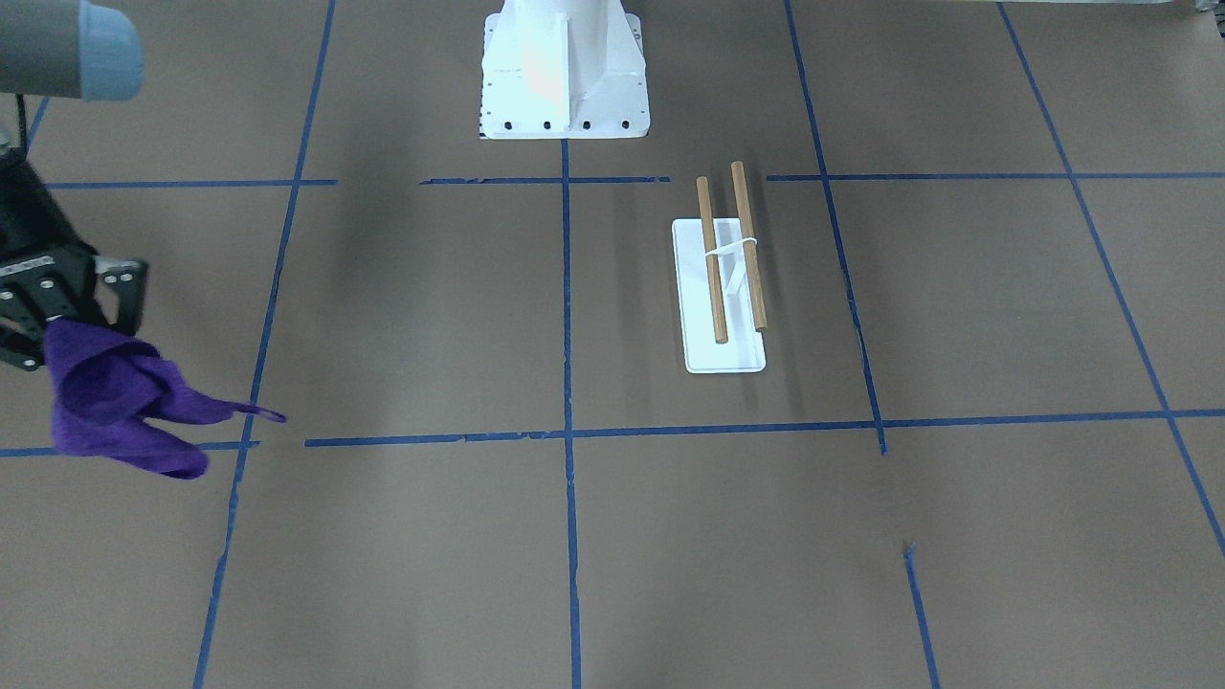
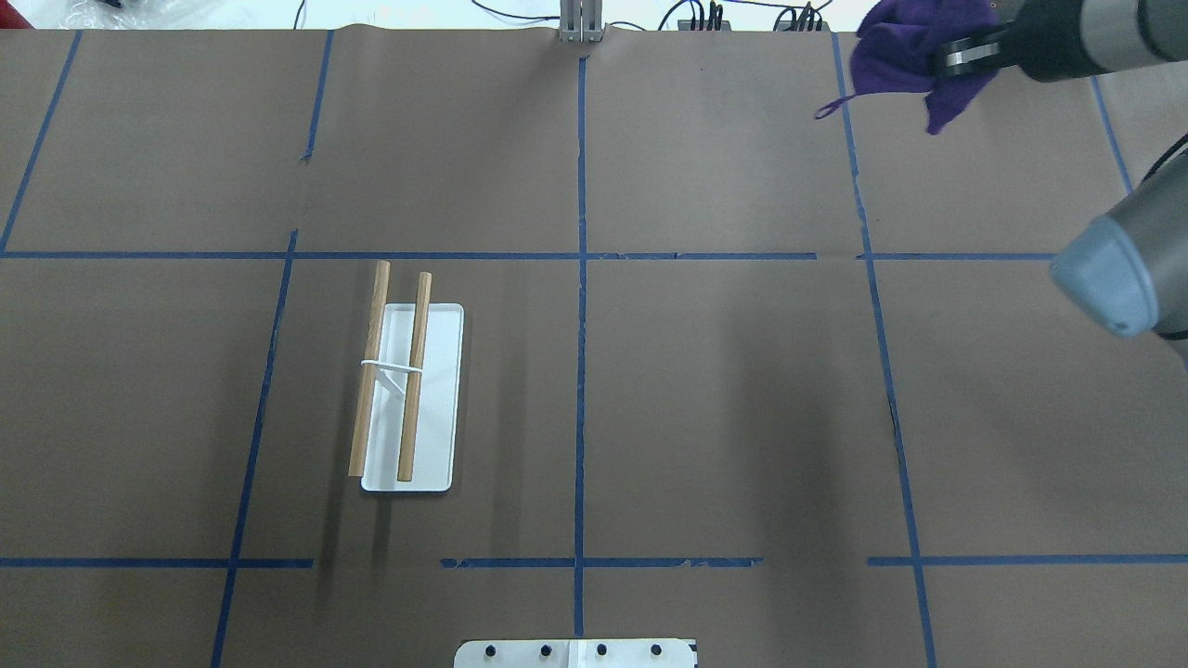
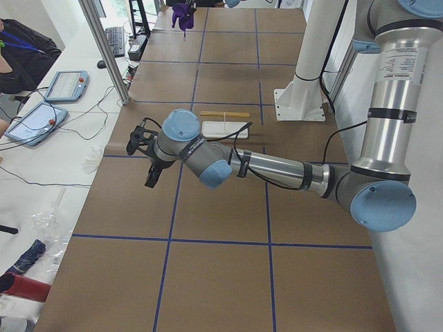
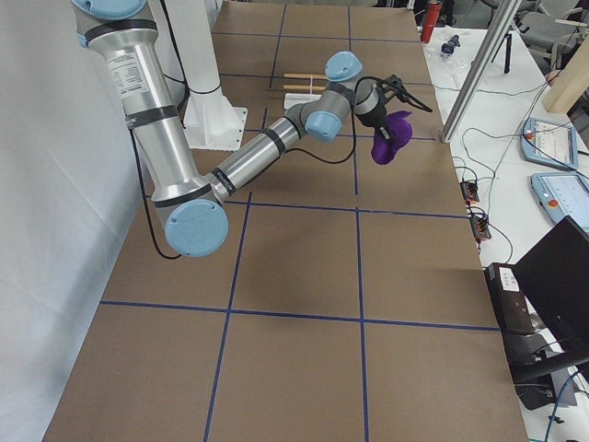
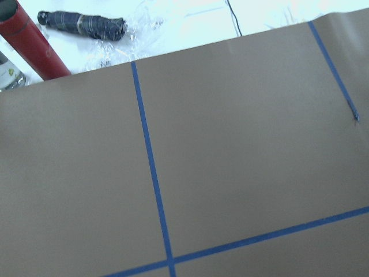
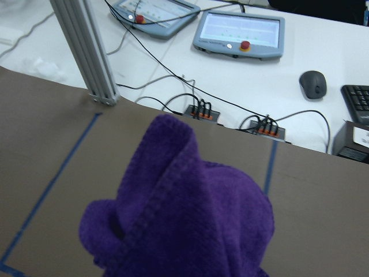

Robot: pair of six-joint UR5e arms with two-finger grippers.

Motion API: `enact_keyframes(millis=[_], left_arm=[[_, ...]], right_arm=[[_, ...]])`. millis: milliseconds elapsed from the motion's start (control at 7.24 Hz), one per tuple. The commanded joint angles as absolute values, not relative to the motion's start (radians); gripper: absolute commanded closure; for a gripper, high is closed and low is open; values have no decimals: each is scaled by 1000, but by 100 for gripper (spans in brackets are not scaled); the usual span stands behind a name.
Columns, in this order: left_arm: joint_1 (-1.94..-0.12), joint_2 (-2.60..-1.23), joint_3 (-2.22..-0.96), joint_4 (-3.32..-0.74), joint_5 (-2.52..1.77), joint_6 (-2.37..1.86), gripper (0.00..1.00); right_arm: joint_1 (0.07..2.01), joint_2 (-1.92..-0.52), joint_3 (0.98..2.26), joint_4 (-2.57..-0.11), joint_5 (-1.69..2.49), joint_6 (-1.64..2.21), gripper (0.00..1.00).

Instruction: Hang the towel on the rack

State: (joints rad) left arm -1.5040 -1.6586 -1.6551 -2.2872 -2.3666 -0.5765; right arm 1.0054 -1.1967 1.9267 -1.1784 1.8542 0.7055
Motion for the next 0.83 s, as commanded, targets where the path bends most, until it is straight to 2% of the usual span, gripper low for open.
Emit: enact_keyframes(millis=[0, 276, 691], left_arm=[[-1432, -1664, -1623, -2592, -2358, -888, 0], [-1358, -1735, -1559, -2809, -2358, -1287, 0], [-1234, -1845, -1583, -2891, -2312, -1688, 0]], right_arm=[[795, -1097, 1979, -1177, 1623, 830, 100], [695, -1072, 2029, -1178, 1545, 834, 100], [577, -1022, 2036, -1172, 1491, 831, 100]])
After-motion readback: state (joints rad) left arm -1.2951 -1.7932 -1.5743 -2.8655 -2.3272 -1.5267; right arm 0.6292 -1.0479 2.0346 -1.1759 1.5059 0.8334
